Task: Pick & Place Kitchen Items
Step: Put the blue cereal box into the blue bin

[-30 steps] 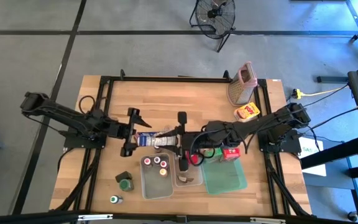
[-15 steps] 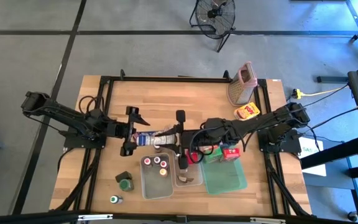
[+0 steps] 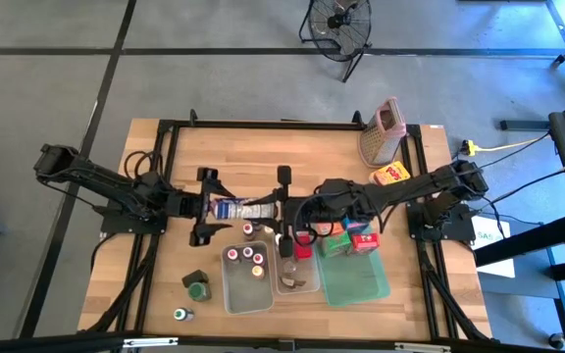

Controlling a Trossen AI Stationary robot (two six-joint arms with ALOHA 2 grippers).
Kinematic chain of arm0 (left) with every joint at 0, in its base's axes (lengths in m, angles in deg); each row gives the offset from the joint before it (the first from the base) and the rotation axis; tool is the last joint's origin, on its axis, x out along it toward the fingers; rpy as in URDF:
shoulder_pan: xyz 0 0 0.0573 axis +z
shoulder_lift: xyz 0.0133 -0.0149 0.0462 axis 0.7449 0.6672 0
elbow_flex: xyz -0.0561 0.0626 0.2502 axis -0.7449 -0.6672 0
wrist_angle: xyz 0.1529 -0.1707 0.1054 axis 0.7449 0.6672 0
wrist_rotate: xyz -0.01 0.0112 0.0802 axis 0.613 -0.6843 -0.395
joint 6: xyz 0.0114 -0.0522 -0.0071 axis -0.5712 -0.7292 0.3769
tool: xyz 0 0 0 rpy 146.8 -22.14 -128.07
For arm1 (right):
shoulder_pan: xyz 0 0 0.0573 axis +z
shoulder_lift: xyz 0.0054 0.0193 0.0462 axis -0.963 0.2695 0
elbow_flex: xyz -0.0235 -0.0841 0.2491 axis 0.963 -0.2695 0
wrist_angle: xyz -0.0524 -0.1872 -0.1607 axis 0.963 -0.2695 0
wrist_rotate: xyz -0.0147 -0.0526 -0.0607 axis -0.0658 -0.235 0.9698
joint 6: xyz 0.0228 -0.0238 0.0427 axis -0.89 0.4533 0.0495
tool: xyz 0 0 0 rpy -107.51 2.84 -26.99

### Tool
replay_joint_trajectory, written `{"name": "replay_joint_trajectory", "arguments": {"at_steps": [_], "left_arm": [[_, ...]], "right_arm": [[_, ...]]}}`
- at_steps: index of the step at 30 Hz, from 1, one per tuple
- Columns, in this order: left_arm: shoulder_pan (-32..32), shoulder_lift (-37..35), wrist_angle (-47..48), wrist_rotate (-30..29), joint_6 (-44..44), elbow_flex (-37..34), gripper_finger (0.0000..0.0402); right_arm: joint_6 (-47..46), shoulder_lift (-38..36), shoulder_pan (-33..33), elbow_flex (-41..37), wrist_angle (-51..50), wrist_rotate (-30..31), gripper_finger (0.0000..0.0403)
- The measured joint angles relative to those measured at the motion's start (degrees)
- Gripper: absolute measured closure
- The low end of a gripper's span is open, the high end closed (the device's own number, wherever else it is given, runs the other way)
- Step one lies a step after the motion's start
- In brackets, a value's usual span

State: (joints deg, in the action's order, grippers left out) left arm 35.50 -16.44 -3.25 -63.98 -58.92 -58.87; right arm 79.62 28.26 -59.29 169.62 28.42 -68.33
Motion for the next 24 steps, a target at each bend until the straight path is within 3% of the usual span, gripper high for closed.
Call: {"name": "replay_joint_trajectory", "arguments": {"at_steps": [11, 24], "left_arm": [[0.15, 0.00, -1.15, -0.84, 0.19, 0.01, 0.0137], [2.63, 0.55, -2.44, -0.14, -2.28, 0.01, 0.0216]], "right_arm": [[-1.22, 0.00, -1.63, 0.00, 0.24, -3.27, 0.0280], [-0.54, 2.40, -2.24, -0.02, 3.33, -2.90, 0.0280]]}}
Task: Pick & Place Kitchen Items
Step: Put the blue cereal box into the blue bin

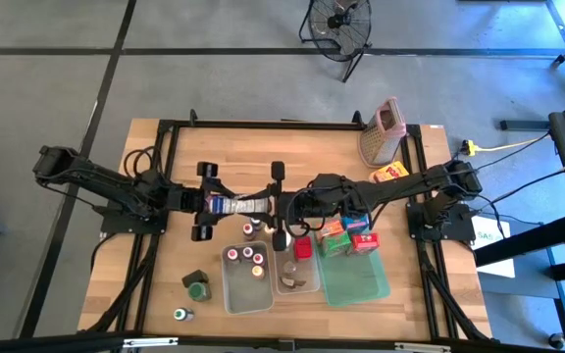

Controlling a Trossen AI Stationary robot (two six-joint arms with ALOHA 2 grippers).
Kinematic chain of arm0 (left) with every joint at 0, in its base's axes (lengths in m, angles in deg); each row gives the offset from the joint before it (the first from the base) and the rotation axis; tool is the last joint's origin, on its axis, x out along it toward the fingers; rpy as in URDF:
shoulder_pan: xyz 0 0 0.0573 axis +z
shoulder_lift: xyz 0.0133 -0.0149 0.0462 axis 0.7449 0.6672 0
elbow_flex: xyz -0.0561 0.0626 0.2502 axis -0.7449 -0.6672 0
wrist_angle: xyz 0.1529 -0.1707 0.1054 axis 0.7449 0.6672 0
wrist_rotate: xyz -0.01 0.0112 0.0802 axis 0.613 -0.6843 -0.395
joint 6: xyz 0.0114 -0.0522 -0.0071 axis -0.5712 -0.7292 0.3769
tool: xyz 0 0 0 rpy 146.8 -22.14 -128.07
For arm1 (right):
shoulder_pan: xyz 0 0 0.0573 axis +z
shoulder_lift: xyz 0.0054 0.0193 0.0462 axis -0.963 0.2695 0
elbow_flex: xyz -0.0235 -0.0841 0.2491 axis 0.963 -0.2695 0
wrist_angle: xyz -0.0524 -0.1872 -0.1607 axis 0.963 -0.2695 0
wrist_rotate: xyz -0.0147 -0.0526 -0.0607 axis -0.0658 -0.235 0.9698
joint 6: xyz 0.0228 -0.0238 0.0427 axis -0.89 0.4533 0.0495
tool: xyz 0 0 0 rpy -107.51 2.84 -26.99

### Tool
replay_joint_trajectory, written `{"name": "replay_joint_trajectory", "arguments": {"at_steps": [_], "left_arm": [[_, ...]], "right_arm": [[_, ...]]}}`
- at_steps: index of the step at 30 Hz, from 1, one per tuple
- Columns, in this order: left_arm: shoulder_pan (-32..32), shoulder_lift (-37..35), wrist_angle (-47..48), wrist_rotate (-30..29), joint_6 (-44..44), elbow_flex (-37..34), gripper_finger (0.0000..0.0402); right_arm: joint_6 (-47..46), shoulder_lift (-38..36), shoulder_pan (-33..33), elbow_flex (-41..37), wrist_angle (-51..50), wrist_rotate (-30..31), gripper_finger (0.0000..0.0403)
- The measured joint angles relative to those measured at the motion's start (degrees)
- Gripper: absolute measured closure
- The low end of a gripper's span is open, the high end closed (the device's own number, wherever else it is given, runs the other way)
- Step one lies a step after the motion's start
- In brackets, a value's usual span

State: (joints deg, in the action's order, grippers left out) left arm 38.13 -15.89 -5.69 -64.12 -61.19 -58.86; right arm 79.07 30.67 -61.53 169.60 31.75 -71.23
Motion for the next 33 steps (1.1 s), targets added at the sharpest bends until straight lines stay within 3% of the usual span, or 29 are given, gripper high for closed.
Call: {"name": "replay_joint_trajectory", "arguments": {"at_steps": [7, 11, 14, 18, 23, 27, 33], "left_arm": [[0.00, 0.00, 0.53, 0.12, 0.54, 0.00, 0.0269], [0.02, 0.00, 1.07, -0.14, 0.76, 0.00, 0.0293], [0.00, -0.11, 2.30, -0.67, 1.25, 0.00, 0.0298], [-0.03, -1.06, 6.61, -4.42, 3.72, 0.01, 0.0298], [0.10, -3.32, 16.89, -14.04, 9.10, 0.00, 0.0298], [0.02, -4.85, 31.06, -17.04, 9.02, 2.72, 0.0298], [-0.03, -3.88, 53.51, -12.31, 3.52, 12.91, 0.0298]], "right_arm": [[-0.07, -0.02, 0.05, 0.00, -0.50, 0.02, 0.0280], [-0.04, -0.09, 0.32, 0.00, -1.58, 2.33, 0.0256], [-0.03, -0.13, 1.48, 0.01, -3.64, 6.79, 0.0222], [0.32, -0.42, 4.42, 0.01, -6.44, 19.35, 0.0172], [3.96, -0.59, 8.79, 0.01, -10.83, 33.87, 0.0138], [3.82, -0.59, 10.76, 0.00, -13.85, 34.74, 0.0138], [2.87, -0.59, 11.28, 0.00, -13.86, 34.76, 0.0148]]}}
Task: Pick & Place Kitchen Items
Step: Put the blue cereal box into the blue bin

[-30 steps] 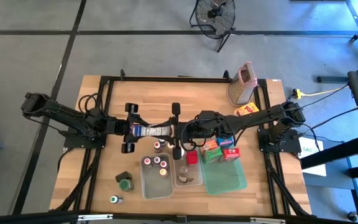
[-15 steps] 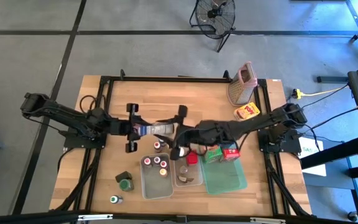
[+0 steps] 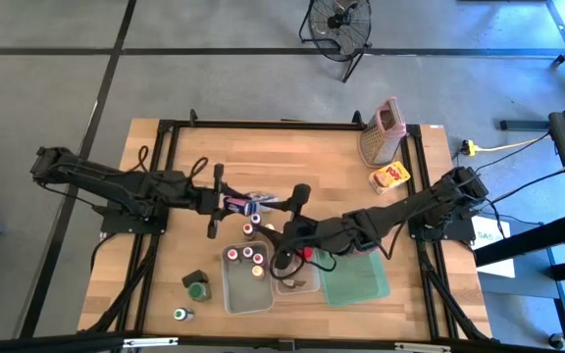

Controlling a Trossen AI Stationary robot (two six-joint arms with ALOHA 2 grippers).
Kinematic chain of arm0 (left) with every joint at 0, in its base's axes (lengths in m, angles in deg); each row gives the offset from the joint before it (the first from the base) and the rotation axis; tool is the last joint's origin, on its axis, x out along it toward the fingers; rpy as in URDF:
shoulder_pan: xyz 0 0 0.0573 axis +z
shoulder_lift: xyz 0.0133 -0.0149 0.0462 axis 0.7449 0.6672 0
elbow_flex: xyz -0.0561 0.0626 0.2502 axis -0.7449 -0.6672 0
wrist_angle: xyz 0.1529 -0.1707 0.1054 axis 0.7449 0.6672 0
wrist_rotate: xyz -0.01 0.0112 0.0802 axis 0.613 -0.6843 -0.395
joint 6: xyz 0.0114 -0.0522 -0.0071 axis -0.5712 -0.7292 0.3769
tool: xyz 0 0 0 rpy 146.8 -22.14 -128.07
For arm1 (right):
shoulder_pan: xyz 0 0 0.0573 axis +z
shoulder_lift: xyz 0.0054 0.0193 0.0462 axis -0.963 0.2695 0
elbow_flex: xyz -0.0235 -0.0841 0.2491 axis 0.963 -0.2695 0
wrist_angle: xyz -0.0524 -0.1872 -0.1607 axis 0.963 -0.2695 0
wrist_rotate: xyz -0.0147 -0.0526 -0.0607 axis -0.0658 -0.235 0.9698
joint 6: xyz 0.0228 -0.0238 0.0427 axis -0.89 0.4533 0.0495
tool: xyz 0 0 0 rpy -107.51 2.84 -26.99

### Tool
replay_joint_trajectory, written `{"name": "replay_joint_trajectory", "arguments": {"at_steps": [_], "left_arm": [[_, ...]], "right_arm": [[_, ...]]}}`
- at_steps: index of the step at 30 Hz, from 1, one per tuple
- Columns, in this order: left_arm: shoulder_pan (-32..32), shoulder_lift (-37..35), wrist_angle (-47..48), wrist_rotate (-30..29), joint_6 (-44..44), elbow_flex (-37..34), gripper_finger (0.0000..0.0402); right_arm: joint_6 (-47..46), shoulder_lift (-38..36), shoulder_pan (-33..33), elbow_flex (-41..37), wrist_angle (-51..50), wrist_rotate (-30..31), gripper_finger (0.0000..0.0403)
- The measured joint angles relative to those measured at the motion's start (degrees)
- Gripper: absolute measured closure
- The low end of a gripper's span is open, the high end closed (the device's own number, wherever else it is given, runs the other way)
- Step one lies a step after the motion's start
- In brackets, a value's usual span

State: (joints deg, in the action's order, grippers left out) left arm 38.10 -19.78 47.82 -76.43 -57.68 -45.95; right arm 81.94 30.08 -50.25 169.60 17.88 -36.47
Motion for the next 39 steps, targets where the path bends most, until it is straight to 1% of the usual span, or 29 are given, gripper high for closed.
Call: {"name": "replay_joint_trajectory", "arguments": {"at_steps": [4, 8, 18, 22, 25, 29, 33, 36, 39], "left_arm": [[-0.02, 0.34, 5.23, 1.57, -3.87, 2.81, 0.0298], [-0.04, 0.34, 5.67, 1.37, -6.13, 2.87, 0.0298], [-0.04, 0.36, 6.48, 1.59, -6.69, 2.87, 0.0298], [-0.04, 0.36, 6.49, 1.63, -6.91, 2.87, 0.0298], [-0.04, 0.36, 6.50, 1.65, -7.37, 2.87, 0.0298], [-0.04, 0.36, 6.55, 1.72, -7.72, 2.87, 0.0298], [-0.04, 0.36, 6.55, 1.74, -7.76, 2.87, 0.0298], [-0.04, 0.36, 6.55, 1.74, -7.76, 2.87, 0.0298], [-0.04, 0.36, 6.55, 1.76, -7.74, 2.87, 0.0298]], "right_arm": [[-2.01, 0.00, -0.02, 0.00, -1.13, -0.02, 0.0150], [-3.46, 0.00, -0.34, 0.00, -2.29, 0.04, 0.0150], [-4.78, 0.04, -0.81, 0.00, -2.93, -0.11, 0.0150], [-3.98, 0.09, -0.81, 0.00, -4.00, -0.74, 0.0150], [-3.97, 0.09, -1.05, 0.00, -3.75, -2.47, 0.0146], [-3.79, 0.09, -1.40, 0.00, -3.66, -4.55, 0.0122], [-2.95, 0.09, -1.88, 0.00, -3.66, -5.01, 0.0081], [-4.76, 0.09, -3.00, 0.00, -3.40, -4.72, 0.0055], [-4.88, 0.09, -4.53, 0.00, -3.42, -5.75, 0.0042]]}}
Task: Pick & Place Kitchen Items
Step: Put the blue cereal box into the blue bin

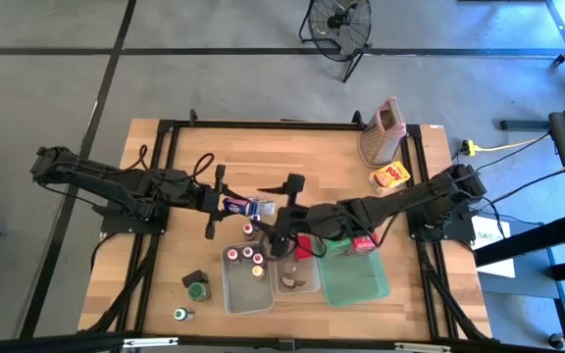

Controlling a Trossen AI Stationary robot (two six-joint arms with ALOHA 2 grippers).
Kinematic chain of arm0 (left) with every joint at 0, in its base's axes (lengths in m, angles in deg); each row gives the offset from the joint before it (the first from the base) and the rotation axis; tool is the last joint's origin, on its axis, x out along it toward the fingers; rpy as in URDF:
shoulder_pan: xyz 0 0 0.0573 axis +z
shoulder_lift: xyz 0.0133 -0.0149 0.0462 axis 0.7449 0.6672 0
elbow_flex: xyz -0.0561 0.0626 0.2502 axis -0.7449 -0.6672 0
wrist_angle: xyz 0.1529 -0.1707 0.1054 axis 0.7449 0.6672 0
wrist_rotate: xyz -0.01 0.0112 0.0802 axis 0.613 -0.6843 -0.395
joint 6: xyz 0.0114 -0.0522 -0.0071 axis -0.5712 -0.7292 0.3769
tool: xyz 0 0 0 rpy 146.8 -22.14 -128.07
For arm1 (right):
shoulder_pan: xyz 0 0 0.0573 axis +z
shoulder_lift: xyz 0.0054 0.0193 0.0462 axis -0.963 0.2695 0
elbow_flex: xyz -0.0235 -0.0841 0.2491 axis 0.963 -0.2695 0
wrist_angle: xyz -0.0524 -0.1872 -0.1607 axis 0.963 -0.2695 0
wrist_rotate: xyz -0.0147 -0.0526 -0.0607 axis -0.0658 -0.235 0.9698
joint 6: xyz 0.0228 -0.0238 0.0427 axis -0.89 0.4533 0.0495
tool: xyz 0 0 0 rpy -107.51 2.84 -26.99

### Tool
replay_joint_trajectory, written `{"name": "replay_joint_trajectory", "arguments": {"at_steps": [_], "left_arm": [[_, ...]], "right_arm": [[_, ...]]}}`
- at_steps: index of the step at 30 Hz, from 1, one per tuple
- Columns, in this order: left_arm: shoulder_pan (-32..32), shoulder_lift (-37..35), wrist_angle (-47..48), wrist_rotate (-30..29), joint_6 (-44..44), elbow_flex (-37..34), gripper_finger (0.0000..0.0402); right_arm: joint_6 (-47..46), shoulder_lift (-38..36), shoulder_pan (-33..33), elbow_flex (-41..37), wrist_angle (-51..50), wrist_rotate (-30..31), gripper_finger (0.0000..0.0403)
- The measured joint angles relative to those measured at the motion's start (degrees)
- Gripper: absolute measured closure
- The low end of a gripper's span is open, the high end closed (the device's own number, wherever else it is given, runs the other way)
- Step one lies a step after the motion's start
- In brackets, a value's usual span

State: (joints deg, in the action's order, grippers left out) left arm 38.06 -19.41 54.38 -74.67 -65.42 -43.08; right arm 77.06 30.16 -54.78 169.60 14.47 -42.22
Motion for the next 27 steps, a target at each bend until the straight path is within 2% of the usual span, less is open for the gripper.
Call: {"name": "replay_joint_trajectory", "arguments": {"at_steps": [5, 9, 21, 27], "left_arm": [[0.00, 0.00, 0.42, 0.00, -0.02, 0.00, 0.0298], [0.00, 0.00, 1.13, -0.01, -0.02, 0.00, 0.0298], [0.00, 0.02, 1.26, -0.02, 0.02, 0.00, 0.0298], [0.00, 0.02, 1.26, -0.02, 0.02, 0.00, 0.0298]], "right_arm": [[-1.26, 0.02, -3.09, 0.00, -0.01, -10.36, 0.0039], [-1.51, 0.02, -4.58, 0.00, 0.01, -15.29, 0.0039], [0.06, 1.89, -6.19, 0.02, 0.58, -17.35, 0.0041], [1.44, 2.10, -6.31, 0.02, 0.43, -18.31, 0.0074]]}}
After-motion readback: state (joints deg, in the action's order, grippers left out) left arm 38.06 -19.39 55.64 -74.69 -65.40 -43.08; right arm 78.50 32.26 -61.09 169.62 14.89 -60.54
